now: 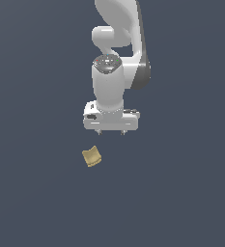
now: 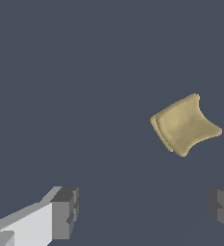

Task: Pick up the object and move it to a goal position.

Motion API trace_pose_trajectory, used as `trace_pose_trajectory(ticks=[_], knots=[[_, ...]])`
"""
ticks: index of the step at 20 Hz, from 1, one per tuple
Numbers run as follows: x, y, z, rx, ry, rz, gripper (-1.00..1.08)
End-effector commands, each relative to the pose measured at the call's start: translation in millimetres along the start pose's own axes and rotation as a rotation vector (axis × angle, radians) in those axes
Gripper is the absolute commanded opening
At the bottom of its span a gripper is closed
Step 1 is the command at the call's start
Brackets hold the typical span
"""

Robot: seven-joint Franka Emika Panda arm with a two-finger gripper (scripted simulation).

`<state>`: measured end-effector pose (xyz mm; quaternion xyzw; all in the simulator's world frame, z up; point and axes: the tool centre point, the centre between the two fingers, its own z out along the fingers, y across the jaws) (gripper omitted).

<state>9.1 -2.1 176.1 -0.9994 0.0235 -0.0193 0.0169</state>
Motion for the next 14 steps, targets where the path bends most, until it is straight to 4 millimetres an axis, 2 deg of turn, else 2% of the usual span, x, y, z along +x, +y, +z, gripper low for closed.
trace_pose_trajectory(ticks=[1, 9, 14], knots=[[0, 0, 0, 0.000, 0.000, 0.000, 1.00], [9, -6, -18, 0.017, 0.044, -0.001, 1.00], [10, -6, -18, 0.018, 0.045, -0.003, 1.00]])
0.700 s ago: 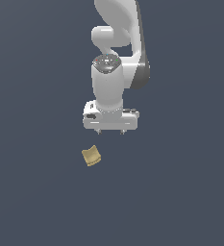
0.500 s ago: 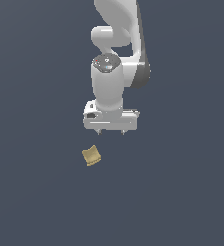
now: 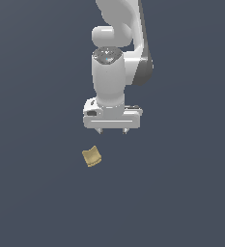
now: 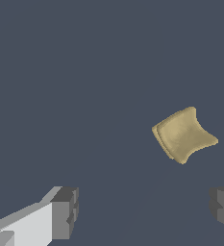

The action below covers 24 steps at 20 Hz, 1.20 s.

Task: Pick up the object and move it to a goal position.

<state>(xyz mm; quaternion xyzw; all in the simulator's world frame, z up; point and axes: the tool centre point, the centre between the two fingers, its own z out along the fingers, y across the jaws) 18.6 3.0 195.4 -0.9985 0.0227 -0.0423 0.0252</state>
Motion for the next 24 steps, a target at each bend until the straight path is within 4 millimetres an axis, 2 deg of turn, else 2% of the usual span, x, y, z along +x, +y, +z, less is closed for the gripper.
trace_pose_trajectory(ticks=[1, 12, 24], knots=[[0, 1, 1, -0.001, -0.001, -0.003, 1.00], [9, 19, 19, -0.013, -0.017, -0.107, 1.00], [24, 65, 66, -0.030, -0.061, -0.360, 1.00]])
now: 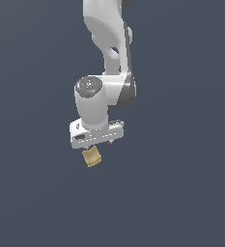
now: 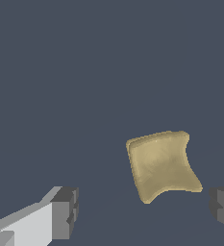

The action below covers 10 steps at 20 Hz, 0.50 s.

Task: Pick up the object and move it to a goal position.

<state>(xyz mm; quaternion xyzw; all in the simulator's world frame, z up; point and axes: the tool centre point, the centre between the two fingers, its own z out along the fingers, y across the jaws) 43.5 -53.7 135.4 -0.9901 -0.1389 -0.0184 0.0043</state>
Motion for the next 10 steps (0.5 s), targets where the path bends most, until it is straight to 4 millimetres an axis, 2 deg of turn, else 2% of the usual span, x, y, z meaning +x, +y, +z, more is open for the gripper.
trace_pose_trajectory(ticks=[1, 10], knots=[[0, 11, 11, -0.001, -0.009, -0.056, 1.00], [-3, 36, 38, 0.000, -0.032, -0.188, 1.00]])
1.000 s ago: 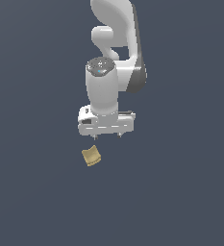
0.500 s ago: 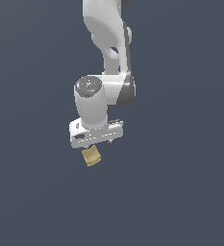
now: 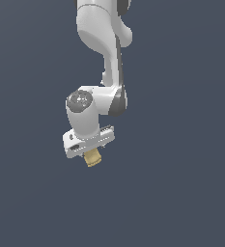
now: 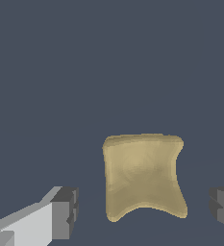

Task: Pick up the object and move it to a goal position.

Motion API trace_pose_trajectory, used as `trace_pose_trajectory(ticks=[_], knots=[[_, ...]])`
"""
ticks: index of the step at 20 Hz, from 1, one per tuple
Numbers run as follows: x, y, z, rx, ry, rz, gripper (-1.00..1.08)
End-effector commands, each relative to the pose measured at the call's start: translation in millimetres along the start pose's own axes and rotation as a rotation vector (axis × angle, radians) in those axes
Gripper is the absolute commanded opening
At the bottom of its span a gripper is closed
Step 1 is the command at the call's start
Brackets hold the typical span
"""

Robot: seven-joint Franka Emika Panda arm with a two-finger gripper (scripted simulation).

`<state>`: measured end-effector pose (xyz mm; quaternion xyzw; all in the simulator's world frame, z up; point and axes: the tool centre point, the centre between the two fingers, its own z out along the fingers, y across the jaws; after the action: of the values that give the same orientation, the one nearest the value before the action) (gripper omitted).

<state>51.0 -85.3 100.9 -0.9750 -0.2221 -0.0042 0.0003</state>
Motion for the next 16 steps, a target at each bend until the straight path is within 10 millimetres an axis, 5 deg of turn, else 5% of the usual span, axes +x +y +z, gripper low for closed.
trace_pose_trajectory(ticks=[1, 16], knots=[[-1, 5, 5, 0.000, -0.004, -0.028, 1.00], [-3, 9, 30, 0.002, -0.008, -0.054, 1.00]])
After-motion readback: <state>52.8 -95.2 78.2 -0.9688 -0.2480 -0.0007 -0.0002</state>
